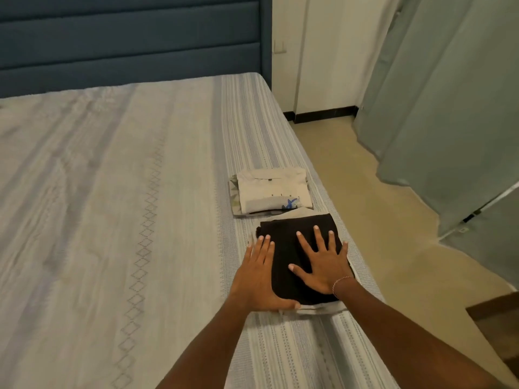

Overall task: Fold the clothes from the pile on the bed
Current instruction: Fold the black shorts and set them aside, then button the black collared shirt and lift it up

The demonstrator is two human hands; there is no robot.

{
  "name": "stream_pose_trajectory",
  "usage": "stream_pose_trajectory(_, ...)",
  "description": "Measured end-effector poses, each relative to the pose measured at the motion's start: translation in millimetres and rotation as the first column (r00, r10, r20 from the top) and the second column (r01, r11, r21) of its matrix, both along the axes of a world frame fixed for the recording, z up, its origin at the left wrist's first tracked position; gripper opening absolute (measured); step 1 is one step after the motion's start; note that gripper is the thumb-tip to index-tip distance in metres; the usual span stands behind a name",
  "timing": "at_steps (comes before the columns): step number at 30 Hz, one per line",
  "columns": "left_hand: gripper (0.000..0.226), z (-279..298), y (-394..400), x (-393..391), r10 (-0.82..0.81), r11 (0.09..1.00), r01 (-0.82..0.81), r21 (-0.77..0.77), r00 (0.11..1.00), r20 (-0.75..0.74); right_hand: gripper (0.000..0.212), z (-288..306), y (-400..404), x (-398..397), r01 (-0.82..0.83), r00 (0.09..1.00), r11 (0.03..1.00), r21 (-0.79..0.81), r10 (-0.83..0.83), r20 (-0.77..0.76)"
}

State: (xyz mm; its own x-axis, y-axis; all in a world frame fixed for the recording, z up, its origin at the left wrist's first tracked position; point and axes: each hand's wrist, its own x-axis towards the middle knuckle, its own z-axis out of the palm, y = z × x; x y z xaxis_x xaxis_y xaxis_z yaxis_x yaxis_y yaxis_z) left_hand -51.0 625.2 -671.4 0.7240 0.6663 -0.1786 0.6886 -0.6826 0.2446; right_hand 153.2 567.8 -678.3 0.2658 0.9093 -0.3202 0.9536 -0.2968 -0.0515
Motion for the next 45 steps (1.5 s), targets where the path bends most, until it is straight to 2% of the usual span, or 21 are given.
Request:
stream_pose_trajectory(2, 0.147, 21, -9, -30, 0.012, 1.000, -0.012, 0.004, 1.000, 0.006, 0.090, 27, -9, -26, -0.055, 0.998, 0.996, 0.065, 0.056, -0.004)
stream_pose_trajectory(7, 0.147, 98, -33, -113, 0.053, 0.998, -0.053, 0.034, 0.999, -0.008, 0.090, 99, -34, -108, -0.174, 0.984, 0.978, 0.113, 0.176, -0.006)
stream_pose_trajectory(13, 0.146, 183, -70, -229, 0.125, 0.989, -0.124, 0.080, 0.992, -0.006, 0.088, 176, -60, -224, -0.233, 0.971, 0.958, 0.168, 0.239, -0.017)
stream_pose_trajectory(18, 0.130, 221, -105, -335, 0.182, 0.980, -0.183, 0.079, 0.983, 0.024, 0.069, 214, -81, -332, -0.318, 0.941, 0.909, 0.271, 0.338, -0.030)
stream_pose_trajectory(24, 0.117, 251, -147, -449, 0.235, 0.964, -0.236, 0.126, 0.972, 0.017, 0.064, 240, -100, -450, -0.393, 0.907, 0.871, 0.293, 0.419, -0.029)
stream_pose_trajectory(31, 0.108, 273, -181, -557, 0.401, 0.913, -0.396, 0.093, 0.916, -0.035, 0.064, 264, -99, -552, -0.468, 0.856, 0.834, 0.292, 0.510, -0.088)
stream_pose_trajectory(36, 0.107, 275, -196, -610, 0.519, 0.852, -0.518, 0.079, 0.855, 0.010, 0.065, 271, -93, -605, -0.563, 0.784, 0.781, 0.271, 0.609, -0.125)
stream_pose_trajectory(45, 0.101, 265, -201, -684, 0.649, 0.760, -0.645, 0.074, 0.758, -0.057, 0.065, 264, -79, -683, -0.653, 0.695, 0.716, 0.249, 0.696, -0.179)
